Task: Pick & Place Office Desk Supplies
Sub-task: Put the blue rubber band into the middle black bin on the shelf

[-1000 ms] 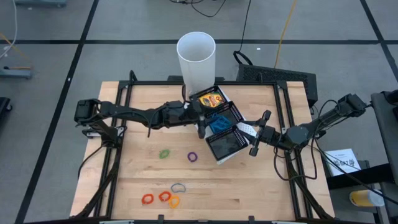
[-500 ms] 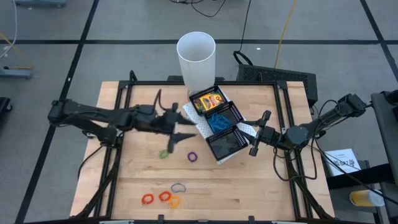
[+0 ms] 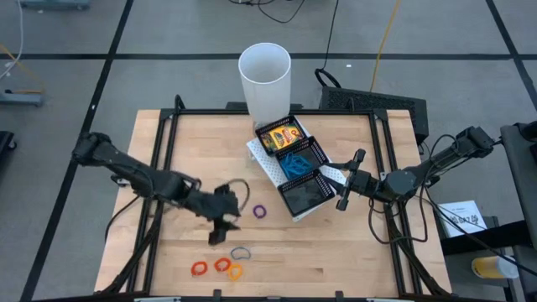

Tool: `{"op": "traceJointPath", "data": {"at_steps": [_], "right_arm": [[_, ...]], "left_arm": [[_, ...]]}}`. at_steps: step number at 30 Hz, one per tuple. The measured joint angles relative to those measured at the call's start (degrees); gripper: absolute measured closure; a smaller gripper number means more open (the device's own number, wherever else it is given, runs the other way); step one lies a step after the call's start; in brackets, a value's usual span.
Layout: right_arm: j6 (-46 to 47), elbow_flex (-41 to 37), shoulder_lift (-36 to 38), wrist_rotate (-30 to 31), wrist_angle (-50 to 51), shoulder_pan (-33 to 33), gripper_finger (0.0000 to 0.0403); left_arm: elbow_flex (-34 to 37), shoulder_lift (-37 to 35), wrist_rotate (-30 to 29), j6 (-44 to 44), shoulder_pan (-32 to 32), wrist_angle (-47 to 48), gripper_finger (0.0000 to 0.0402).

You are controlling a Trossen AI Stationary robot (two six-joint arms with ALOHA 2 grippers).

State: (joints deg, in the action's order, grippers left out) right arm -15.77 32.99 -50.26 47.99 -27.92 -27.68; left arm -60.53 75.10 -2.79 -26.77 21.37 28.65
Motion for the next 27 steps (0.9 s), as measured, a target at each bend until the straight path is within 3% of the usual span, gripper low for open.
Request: {"op": "traceJointPath", "data": {"at_steps": [10, 19, 27], "right_arm": [[-0.5, 0.0, 0.0, 0.0, 0.4, 0.0, 0.0246], [-0.4, 0.0, 0.0, 0.0, 0.6, 0.0, 0.0246], [-0.4, 0.0, 0.0, -0.1, 0.6, 0.0, 0.0246]], "left_arm": [[0.0, 13.2, -0.1, -2.2, 8.2, 1.3, 0.0192], [0.0, 22.7, -0.1, -8.0, 9.3, 1.1, 0.0192], [0.0, 28.2, -2.7, -6.7, 9.9, -4.3, 0.0192]]}}
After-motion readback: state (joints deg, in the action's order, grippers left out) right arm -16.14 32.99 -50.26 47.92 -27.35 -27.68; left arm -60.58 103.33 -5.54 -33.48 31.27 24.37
